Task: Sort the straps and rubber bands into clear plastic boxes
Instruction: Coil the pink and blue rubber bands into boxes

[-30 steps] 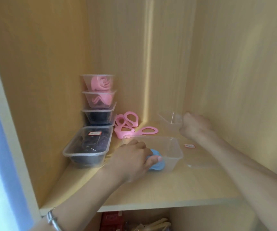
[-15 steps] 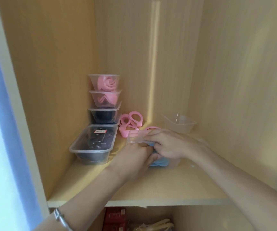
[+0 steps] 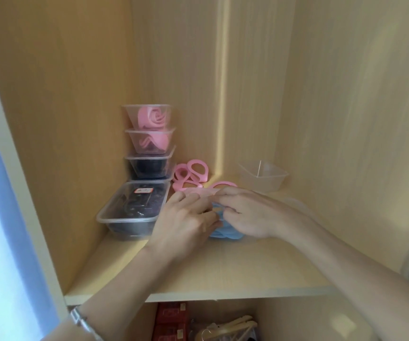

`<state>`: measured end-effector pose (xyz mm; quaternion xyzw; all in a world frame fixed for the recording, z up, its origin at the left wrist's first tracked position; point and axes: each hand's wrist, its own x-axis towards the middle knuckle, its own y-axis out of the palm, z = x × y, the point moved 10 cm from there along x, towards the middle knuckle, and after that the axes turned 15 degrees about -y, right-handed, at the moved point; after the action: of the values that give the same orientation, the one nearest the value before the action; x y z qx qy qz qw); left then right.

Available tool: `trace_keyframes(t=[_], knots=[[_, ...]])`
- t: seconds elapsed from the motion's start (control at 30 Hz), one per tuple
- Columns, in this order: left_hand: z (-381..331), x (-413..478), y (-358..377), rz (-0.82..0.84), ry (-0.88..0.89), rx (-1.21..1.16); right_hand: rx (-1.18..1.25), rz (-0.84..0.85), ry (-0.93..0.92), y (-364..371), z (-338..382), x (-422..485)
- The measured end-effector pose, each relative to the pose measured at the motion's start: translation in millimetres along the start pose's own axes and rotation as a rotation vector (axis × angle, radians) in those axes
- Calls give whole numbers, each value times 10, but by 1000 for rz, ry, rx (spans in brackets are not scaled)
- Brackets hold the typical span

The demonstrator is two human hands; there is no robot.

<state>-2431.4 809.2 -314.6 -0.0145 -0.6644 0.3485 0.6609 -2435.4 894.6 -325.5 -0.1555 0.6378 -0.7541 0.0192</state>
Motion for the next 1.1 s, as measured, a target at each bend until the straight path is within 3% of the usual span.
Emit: trace_keyframes(t=[0.1,0.2,0.27,0.4,0.5,0.97,1.1], knots=[[-17,60,-96,-62,5,-59,-22,40,-16,78,-5,6],[129,161,-21,49,-59,-243,10,37,-24,112,-9,2],[298,263,136,232,-171,-294,7,37,-23,107,-12,-22],[517,128,710,856,-347,-147,-70,67,-59,117,-3,-49],[599,-28,921,1086,-442,-129,-100,35,-88,75,1,-63],[492,-91,911,1109,-409,136,-243,-123,-146,115,-23,-238],[439,-78,858,1116,-399,156,49,-216,-136,-49,-56,-218]])
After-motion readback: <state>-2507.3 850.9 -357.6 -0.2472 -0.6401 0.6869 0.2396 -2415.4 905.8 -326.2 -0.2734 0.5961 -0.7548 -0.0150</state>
